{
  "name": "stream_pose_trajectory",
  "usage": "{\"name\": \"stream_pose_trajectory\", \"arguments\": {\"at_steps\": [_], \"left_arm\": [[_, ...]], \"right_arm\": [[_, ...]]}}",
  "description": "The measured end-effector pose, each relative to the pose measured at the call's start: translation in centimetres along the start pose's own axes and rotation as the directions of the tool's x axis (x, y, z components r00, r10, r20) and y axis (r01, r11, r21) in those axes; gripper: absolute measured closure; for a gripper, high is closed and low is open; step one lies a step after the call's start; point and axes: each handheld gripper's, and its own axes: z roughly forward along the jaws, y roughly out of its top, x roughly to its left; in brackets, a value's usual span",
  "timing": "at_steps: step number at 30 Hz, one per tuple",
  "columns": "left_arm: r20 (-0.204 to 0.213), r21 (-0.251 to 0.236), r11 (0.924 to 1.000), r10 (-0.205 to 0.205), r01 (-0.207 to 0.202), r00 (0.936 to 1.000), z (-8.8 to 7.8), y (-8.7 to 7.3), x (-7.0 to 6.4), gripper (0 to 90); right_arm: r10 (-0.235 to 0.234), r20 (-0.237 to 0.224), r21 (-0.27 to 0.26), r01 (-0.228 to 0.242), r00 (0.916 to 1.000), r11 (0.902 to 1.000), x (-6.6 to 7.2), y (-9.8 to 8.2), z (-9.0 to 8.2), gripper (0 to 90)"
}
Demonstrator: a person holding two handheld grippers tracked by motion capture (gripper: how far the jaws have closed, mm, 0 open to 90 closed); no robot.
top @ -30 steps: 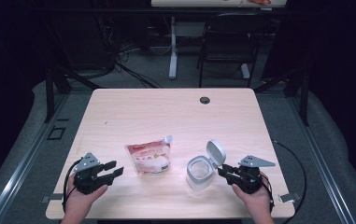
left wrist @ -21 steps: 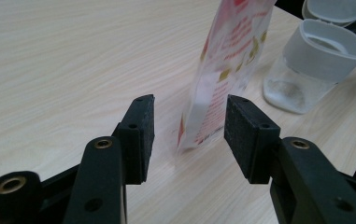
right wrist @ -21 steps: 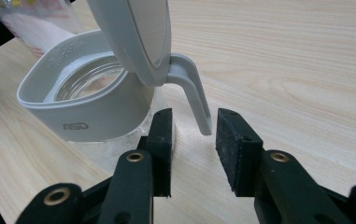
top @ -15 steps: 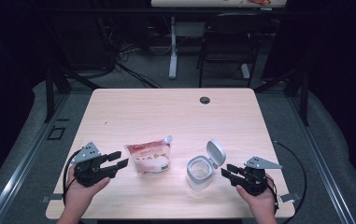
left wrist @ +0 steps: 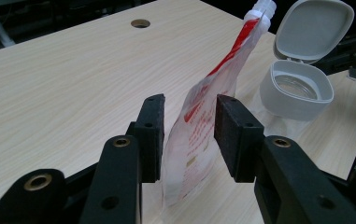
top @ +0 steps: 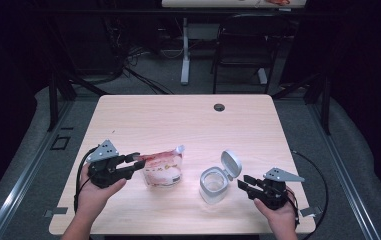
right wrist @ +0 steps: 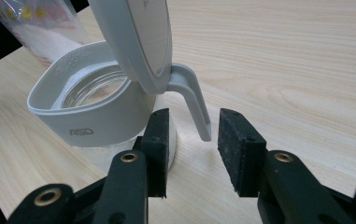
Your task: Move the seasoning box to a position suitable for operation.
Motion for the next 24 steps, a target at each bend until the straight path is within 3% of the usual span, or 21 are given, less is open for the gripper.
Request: {"name": "stream_pose_trajectory", "arguments": {"at_steps": [5, 8, 12, 19, 24], "left_arm": [[-0.009, 0.02, 0.9996, 0.022, -0.022, 0.9997, 0.38, 0.52, -0.16, 64.7], [0.007, 0.018, 0.9998, 0.008, -0.009, 0.9999, 0.72, 0.69, -0.05, 65.4], [0.016, 0.027, 0.9994, 0.02, -0.02, 0.9997, 0.95, 0.78, 0.06, 67.0], [0.017, 0.014, 0.9992, 0.037, -0.038, 0.9992, 0.92, 0.63, 0.13, 71.0], [0.022, 0.003, 0.9992, 0.039, -0.039, 0.999, 1.0, 0.53, 0.13, 72.4]], "right_arm": [[0.008, 0.01, -0.017, -0.008, 0.9999, 0.9998, 0.07, -0.02, -0.08, 63.5], [0.0, 0.022, -0.022, 0.0, 0.9998, 0.9998, 0.08, 0.04, -0.2, 63.1], [0.003, 0.016, -0.027, -0.003, 0.9999, 0.9996, 0.21, 0.02, -0.24, 61.8], [-0.016, 0.002, -0.001, 0.016, 0.9999, 0.9999, 0.33, -0.14, 0.02, 62.7], [-0.007, -0.001, -0.018, 0.007, 1.0, 0.9998, 0.22, -0.21, -0.23, 62.2]]}}
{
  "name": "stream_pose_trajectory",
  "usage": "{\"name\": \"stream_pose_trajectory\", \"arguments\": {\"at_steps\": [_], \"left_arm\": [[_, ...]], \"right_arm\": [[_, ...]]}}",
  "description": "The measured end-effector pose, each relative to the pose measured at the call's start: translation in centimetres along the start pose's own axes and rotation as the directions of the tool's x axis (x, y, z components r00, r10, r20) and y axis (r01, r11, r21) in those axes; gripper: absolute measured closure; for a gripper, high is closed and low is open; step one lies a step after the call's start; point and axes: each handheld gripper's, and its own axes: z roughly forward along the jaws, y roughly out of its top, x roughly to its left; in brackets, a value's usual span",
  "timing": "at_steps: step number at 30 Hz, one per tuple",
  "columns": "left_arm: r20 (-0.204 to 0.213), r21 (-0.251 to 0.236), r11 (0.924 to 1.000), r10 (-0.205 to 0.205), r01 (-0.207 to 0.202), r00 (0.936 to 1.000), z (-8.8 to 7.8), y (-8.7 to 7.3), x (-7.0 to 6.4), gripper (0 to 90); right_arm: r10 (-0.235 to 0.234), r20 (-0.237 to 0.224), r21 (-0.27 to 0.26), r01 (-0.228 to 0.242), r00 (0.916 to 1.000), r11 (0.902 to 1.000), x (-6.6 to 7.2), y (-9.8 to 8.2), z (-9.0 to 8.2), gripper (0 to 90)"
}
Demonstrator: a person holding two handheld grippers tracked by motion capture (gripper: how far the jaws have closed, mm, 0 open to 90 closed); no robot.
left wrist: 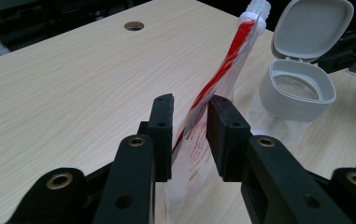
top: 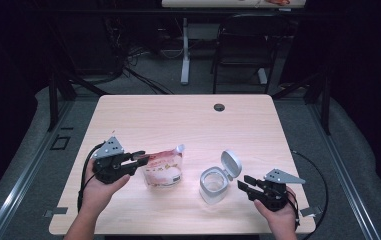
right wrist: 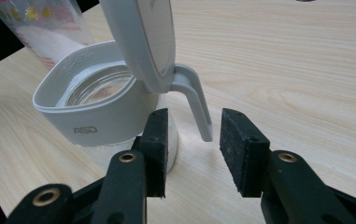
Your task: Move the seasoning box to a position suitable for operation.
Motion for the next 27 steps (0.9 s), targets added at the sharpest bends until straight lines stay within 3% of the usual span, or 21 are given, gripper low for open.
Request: {"name": "stream_pose_trajectory", "arguments": {"at_steps": [8, 19, 27], "left_arm": [[0.027, 0.008, 0.9998, 0.018, -0.018, 0.9995, -0.2, -0.1, -0.5, 78.2], [0.024, 0.035, 0.9973, 0.064, -0.065, 0.9977, -0.3, 0.2, -1.1, 88.0], [0.035, 0.035, 0.9948, 0.094, -0.096, 0.9949, -0.2, 0.3, -1.3, 89.6]], "right_arm": [[0.013, -0.013, -0.016, -0.013, 0.9998, 0.9998, -0.1, 0.1, -0.2, 59.2], [0.006, -0.008, -0.041, -0.007, 0.9999, 0.9991, 0.2, 0.2, -0.2, 55.3], [0.012, -0.003, -0.047, -0.012, 0.9999, 0.9988, -0.1, 0.2, -0.3, 55.2]]}}
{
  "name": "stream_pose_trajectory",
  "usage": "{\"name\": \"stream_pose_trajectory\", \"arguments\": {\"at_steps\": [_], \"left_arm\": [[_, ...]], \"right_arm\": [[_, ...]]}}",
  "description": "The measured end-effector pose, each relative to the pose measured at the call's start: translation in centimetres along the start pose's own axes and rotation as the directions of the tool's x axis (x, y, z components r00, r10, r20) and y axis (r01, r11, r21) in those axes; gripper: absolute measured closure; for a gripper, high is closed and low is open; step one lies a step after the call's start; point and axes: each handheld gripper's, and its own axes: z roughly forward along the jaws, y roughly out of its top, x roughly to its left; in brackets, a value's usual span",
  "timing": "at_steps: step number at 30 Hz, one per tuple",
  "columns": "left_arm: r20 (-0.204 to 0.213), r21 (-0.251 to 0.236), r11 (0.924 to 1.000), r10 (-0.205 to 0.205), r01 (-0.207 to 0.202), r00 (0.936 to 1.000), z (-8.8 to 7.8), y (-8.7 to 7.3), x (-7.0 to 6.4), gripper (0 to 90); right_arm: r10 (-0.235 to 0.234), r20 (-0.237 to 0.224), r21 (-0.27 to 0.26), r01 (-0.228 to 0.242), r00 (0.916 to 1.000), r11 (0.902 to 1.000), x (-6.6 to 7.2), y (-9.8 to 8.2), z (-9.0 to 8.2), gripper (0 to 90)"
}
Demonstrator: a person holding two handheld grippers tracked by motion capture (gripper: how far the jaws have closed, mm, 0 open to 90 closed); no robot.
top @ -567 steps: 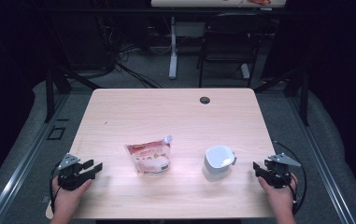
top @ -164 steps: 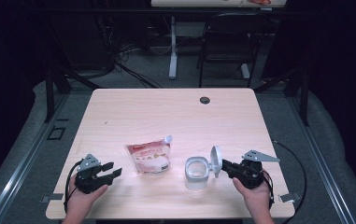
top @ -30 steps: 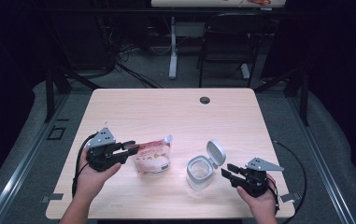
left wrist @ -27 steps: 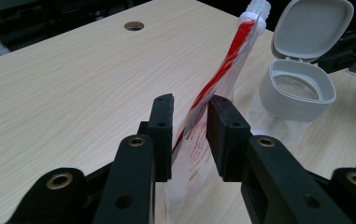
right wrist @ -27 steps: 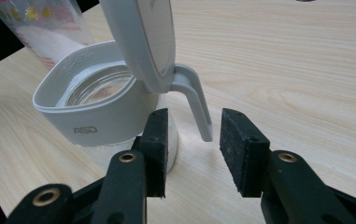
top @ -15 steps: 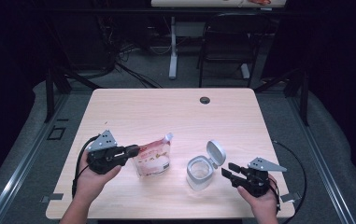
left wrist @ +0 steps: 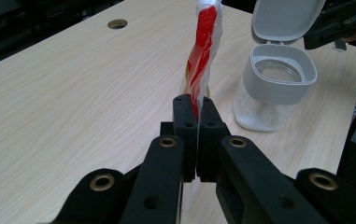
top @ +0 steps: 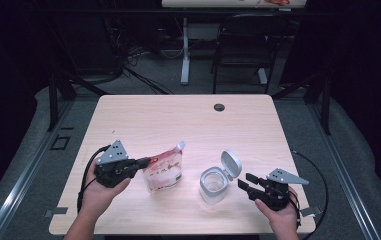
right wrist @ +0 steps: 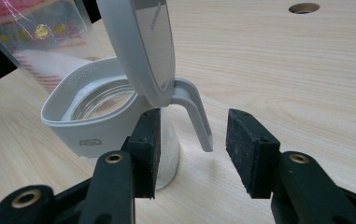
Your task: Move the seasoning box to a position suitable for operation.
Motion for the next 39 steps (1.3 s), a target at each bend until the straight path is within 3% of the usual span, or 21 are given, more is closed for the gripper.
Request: {"name": "stream_pose_trajectory", "arguments": {"at_steps": [11, 16, 18, 23, 32, 36, 39], "left_arm": [[0.04, -0.007, 0.9999, -0.008, 0.008, 0.9992, -0.2, 0.2, -0.3, 90.0], [0.064, -0.007, 0.9999, 0.013, -0.012, 0.9979, -0.1, 0.4, -0.7, 90.0], [0.076, -0.007, 0.9998, 0.021, -0.02, 0.9969, -0.1, 0.5, -0.9, 90.0], [0.132, -0.014, 0.9994, 0.033, -0.031, 0.9907, 0.2, 0.6, -1.2, 90.0], [0.214, -0.023, 0.9985, 0.054, -0.051, 0.9754, 0.3, 0.6, -1.3, 89.9], [0.194, -0.026, 0.9987, 0.049, -0.045, 0.9798, 0.2, 0.5, -1.1, 89.3], [0.2, -0.034, 0.999, 0.036, -0.03, 0.9791, 0.1, 0.4, -0.8, 88.2]], "right_arm": [[-0.017, 0.034, -0.023, 0.017, 0.9993, 0.9996, 0.2, 0.2, -0.3, 49.5], [-0.043, 0.048, -0.024, 0.044, 0.9979, 0.9987, 0.5, 0.6, -0.7, 51.5], [-0.039, 0.024, -0.03, 0.039, 0.999, 0.9988, 0.6, 0.8, -0.9, 56.2], [-0.054, 0.004, -0.035, 0.054, 0.9985, 0.9979, 0.6, 0.9, -0.9, 61.4], [-0.072, 0.031, -0.062, 0.074, 0.9969, 0.9953, 0.7, 1.1, -1.3, 60.2], [-0.077, 0.032, -0.079, 0.08, 0.9965, 0.9937, 0.7, 1.3, -1.4, 60.4], [-0.08, 0.028, -0.092, 0.082, 0.9964, 0.9923, 0.8, 1.8, -1.6, 60.2]]}}
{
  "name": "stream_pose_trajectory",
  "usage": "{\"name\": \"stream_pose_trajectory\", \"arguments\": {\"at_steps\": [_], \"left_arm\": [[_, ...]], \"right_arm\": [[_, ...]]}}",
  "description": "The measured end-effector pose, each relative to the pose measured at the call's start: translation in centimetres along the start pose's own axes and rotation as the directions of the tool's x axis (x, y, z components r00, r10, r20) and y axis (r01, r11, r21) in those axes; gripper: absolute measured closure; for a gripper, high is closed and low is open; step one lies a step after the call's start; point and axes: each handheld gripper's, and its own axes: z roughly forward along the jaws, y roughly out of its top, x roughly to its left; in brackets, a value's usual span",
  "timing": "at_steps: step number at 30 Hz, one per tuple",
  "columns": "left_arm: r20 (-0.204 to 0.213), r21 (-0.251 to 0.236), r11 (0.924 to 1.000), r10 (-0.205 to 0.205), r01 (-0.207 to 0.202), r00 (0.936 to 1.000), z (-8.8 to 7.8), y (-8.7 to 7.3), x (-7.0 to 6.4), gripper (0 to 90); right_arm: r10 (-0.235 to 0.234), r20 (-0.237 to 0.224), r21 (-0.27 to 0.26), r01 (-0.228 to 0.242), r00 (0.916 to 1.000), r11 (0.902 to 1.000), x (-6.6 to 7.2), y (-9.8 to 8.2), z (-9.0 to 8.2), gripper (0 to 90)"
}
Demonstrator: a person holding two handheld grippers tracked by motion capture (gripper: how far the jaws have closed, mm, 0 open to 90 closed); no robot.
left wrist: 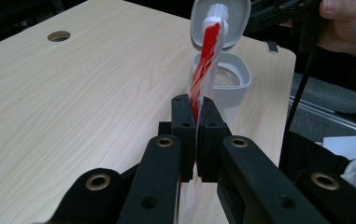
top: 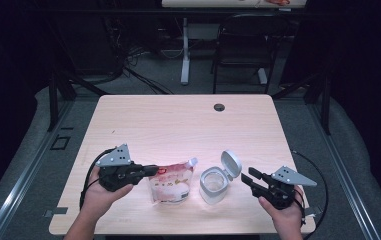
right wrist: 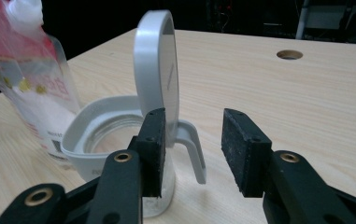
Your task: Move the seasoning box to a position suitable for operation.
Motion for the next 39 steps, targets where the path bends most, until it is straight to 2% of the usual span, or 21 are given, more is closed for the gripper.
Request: {"name": "stream_pose_trajectory", "arguments": {"at_steps": [7, 12, 14, 17, 23, 27, 34, 39], "left_arm": [[-0.018, -0.012, 0.9999, -0.008, 0.008, 0.9998, -0.8, -0.1, 0.3, 86.8], [-0.023, -0.011, 0.9999, -0.008, 0.008, 0.9997, -0.9, -0.2, 0.2, 87.1], [-0.022, -0.008, 0.9999, -0.007, 0.007, 0.9997, -0.9, -0.2, 0.1, 86.8], [-0.019, -0.006, 0.9999, -0.009, 0.009, 0.9998, -1.0, -0.3, 0.1, 86.4], [-0.019, 0.004, 1.0, -0.005, 0.005, 0.9998, -1.0, -0.2, -0.2, 84.4], [-0.021, 0.003, 0.9999, -0.012, 0.012, 0.9997, -1.0, -0.3, -0.2, 82.9], [-0.031, 0.01, 0.9998, -0.014, 0.015, 0.9994, -1.0, -0.4, -0.2, 80.7], [-0.031, 0.022, 0.9996, -0.015, 0.016, 0.9994, -0.8, -0.5, -0.2, 79.8]], "right_arm": [[-0.017, -0.033, -0.018, 0.016, 0.9993, 0.9997, 0.5, 1.6, -0.8, 61.3], [-0.031, -0.049, 0.0, 0.031, 0.9983, 0.9995, 0.6, 2.6, -0.9, 66.5], [-0.016, -0.067, 0.012, 0.017, 0.9976, 0.9998, 0.6, 2.9, -1.0, 67.9], [-0.034, -0.064, 0.023, 0.036, 0.9974, 0.9991, 0.8, 3.6, -1.3, 68.3], [-0.06, -0.082, 0.01, 0.061, 0.9948, 0.9981, 1.5, 5.4, -1.8, 68.2], [-0.09, -0.089, 0.017, 0.092, 0.9919, 0.9956, 2.1, 6.4, -1.6, 68.3], [-0.117, -0.118, 0.01, 0.119, 0.9861, 0.9928, 3.0, 7.7, -0.9, 68.4], [-0.141, -0.15, 0.012, 0.144, 0.9787, 0.9895, 3.9, 8.4, -0.2, 69.2]]}}
